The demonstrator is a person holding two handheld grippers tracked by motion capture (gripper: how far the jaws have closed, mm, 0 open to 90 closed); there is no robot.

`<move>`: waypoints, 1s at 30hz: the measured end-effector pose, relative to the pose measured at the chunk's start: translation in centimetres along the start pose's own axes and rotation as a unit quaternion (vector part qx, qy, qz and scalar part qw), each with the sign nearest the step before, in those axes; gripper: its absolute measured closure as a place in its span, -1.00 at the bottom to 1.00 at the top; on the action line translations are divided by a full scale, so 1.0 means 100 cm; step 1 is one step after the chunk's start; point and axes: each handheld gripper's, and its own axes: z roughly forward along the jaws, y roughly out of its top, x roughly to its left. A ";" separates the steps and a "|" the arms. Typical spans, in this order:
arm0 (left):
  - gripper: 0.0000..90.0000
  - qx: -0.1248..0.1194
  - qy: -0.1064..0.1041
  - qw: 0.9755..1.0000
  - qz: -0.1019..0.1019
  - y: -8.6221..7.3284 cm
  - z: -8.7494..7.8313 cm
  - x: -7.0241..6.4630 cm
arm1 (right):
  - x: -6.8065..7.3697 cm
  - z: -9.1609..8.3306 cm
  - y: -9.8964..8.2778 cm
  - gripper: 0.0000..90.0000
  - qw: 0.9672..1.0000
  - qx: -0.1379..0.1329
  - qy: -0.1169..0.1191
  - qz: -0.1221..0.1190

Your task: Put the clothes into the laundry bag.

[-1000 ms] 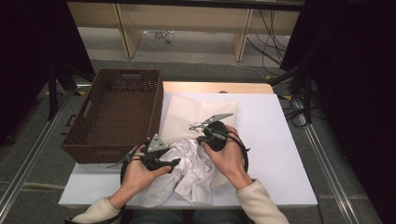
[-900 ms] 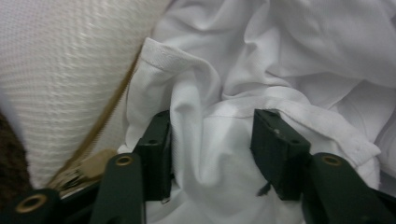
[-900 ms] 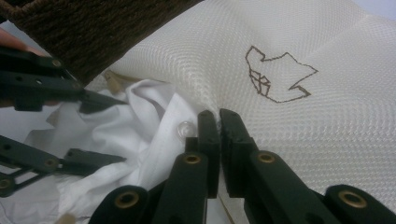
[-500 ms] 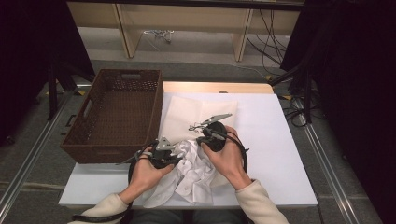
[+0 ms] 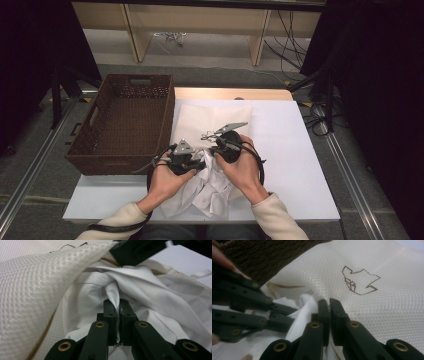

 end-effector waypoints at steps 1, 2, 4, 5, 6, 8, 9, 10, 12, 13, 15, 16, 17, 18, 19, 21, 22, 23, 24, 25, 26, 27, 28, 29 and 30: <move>0.91 0.002 0.002 1.000 0.003 0.000 0.003 0.002 | 0.001 -0.001 0.000 0.97 1.000 0.003 0.002 0.000; 0.91 0.003 0.007 1.000 0.016 0.000 0.006 0.005 | 0.001 -0.001 0.000 0.97 1.000 0.001 0.004 -0.008; 0.90 0.006 0.006 1.000 -0.002 -0.002 0.010 0.005 | 0.002 -0.001 0.000 0.97 1.000 0.004 0.005 0.002; 0.90 0.007 0.010 1.000 0.004 -0.003 0.011 0.006 | 0.001 -0.001 0.000 0.97 1.000 0.006 0.006 -0.004; 0.90 0.008 0.012 1.000 0.005 -0.004 0.012 0.007 | -0.002 0.002 0.000 0.97 1.000 -0.006 0.006 -0.028; 0.89 0.005 0.012 1.000 0.001 -0.005 0.013 0.007 | 0.000 0.002 0.000 0.97 1.000 -0.003 0.007 -0.022; 0.89 0.004 0.010 1.000 0.000 -0.006 0.012 0.007 | 0.000 0.002 0.000 0.97 1.000 -0.001 0.007 -0.022; 0.88 0.005 0.006 1.000 0.001 -0.006 0.011 0.007 | -0.001 0.002 0.000 0.97 1.000 -0.003 0.007 -0.024; 0.81 0.003 0.006 1.000 0.007 -0.007 0.008 0.007 | -0.001 0.003 0.000 0.97 1.000 -0.004 0.007 -0.026; 0.77 -0.002 0.003 1.000 0.005 -0.007 0.005 0.006 | -0.002 0.002 0.000 0.97 1.000 -0.001 0.008 -0.027; 0.61 -0.012 0.005 1.000 0.012 -0.007 -0.003 0.005 | -0.001 0.000 -0.001 0.97 1.000 0.003 0.004 -0.005; 0.50 -0.012 0.001 1.000 0.004 -0.007 -0.006 0.004 | 0.000 0.000 -0.001 0.97 1.000 0.007 0.003 0.005; 0.41 -0.016 -0.002 1.000 0.001 -0.006 -0.012 0.002 | -0.003 0.002 -0.001 0.97 1.000 -0.003 0.002 -0.019; 0.29 -0.022 -0.007 1.000 -0.003 -0.006 -0.016 0.000 | -0.003 0.002 -0.001 0.97 1.000 -0.001 0.006 -0.020; 0.23 -0.033 -0.007 0.999 -0.004 -0.005 -0.022 -0.002 | -0.002 0.001 -0.001 0.97 1.000 0.004 0.004 -0.013; 0.10 -0.043 -0.015 0.999 -0.006 -0.006 -0.028 -0.006 | -0.002 0.000 -0.001 0.97 1.000 0.009 0.006 0.000; 0.06 -0.048 -0.023 0.999 -0.009 -0.005 -0.032 -0.009 | -0.001 0.000 -0.001 0.97 1.000 0.008 0.006 0.003; 0.01 -0.052 -0.033 0.998 -0.006 -0.005 -0.035 -0.013 | 0.000 0.000 -0.002 0.97 1.000 0.007 0.005 0.009; -0.04 -0.052 -0.033 0.998 -0.006 -0.005 -0.035 -0.013 | 0.000 0.001 -0.002 0.97 1.000 0.005 0.006 0.008; -0.07 -0.056 -0.033 0.998 0.012 -0.004 -0.038 -0.018 | -0.001 0.000 -0.002 0.97 1.000 0.012 0.005 0.000; -0.11 -0.055 -0.036 0.998 0.022 -0.004 -0.038 -0.022 | -0.001 0.000 -0.002 0.97 1.000 0.009 0.004 0.000; -0.17 -0.053 -0.041 0.998 0.019 -0.004 -0.037 -0.024 | 0.000 0.000 -0.001 0.97 1.000 0.008 0.004 0.006; -0.20 -0.048 -0.040 0.998 0.023 -0.005 -0.034 -0.025 | 0.000 0.001 -0.002 0.97 1.000 0.004 0.004 0.008; -0.23 -0.044 -0.031 0.998 0.019 -0.007 -0.031 -0.027 | 0.000 -0.001 -0.001 0.97 1.000 0.010 0.006 0.008; -0.26 -0.029 -0.028 0.999 0.032 -0.008 -0.028 -0.026 | -0.001 0.000 -0.002 0.97 1.000 0.007 0.003 0.007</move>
